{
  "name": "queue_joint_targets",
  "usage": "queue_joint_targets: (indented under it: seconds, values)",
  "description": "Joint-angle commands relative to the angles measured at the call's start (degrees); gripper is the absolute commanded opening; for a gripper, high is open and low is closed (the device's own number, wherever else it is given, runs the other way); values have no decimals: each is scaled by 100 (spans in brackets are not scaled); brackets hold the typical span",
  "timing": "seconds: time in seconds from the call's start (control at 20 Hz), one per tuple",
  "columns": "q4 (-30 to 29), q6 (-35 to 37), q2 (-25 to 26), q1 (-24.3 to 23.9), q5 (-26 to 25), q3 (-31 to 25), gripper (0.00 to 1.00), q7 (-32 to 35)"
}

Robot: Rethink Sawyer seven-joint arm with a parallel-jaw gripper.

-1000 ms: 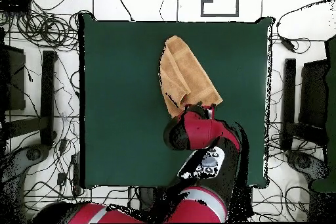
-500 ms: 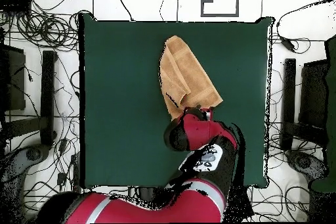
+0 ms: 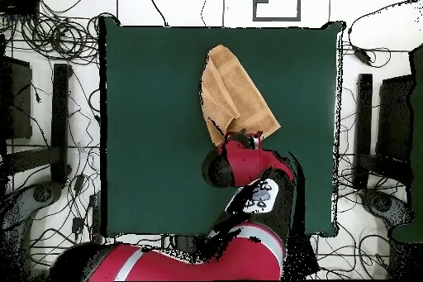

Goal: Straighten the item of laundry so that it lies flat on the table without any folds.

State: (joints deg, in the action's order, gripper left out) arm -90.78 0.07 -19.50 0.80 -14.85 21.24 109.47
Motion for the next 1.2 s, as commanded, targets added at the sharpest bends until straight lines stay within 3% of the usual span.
queue_joint_targets:
  seconds: [0.05,0.55,1.2]
  values:
    - [-159,-97,-34,82,174,-1089,100,828]
    - [-169,7,17,113,304,-1302,100,927]
    - [-400,-169,-353,-110,319,-2048,100,1049]
